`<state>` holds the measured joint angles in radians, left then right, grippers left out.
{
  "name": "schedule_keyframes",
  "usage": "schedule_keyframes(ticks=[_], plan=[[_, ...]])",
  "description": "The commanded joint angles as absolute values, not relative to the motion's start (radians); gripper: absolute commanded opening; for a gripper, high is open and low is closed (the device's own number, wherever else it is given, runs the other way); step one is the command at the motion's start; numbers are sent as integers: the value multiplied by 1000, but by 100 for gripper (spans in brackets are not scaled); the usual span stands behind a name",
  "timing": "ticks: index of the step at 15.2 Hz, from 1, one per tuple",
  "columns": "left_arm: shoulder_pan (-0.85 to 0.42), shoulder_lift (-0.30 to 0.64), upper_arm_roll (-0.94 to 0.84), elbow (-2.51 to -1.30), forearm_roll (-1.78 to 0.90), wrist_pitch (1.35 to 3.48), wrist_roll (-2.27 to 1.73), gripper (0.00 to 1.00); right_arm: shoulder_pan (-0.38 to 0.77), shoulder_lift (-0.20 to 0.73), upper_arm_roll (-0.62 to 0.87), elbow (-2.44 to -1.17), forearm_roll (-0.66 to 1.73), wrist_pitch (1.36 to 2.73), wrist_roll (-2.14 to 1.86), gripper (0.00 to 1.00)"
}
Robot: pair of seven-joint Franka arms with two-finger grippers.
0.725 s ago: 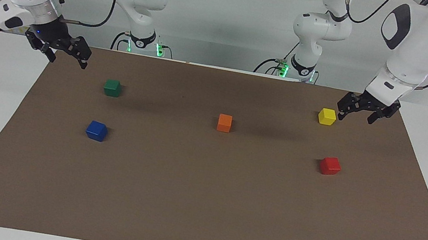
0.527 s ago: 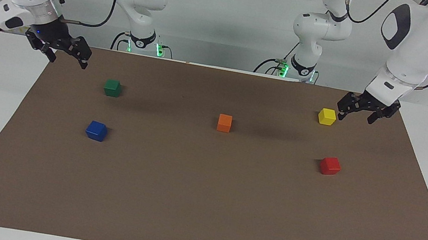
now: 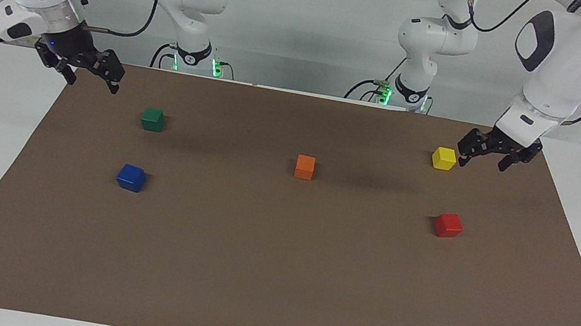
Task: Transfer red block to right arm and stack on blue block
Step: 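Grasp the red cube with the left gripper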
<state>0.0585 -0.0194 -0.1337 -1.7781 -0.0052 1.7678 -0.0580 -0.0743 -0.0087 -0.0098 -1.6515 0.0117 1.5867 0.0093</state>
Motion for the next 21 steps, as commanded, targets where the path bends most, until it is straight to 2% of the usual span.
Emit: schedule_keyframes(ticks=[1,4,9,11,15,18,21], plan=[[92,7,-132,-1841,-12,1862,-43,100,-86,-31,-2,-1677,8,1608,-6,100],[104,76,-132,-1874,21,1962,12,100,-92,-32,-2,-1677,8,1600,-11,100],[124,172,-130,-2002,60,2238,21,100,-77,-41,5,-1684,20,1597,-3,100],[130,216,-132,-2006,64,2284,21,100,-80,-37,6,-1678,58,1615,-15,100],[130,268,-132,-2009,64,2318,14,100,-80,-77,6,-1785,324,1739,-107,100],[129,278,-132,-2032,64,2348,11,100,-84,-63,5,-1867,651,1816,-150,100],[133,276,-132,-2059,64,2376,12,100,-97,-6,5,-1913,978,1790,-326,100]])
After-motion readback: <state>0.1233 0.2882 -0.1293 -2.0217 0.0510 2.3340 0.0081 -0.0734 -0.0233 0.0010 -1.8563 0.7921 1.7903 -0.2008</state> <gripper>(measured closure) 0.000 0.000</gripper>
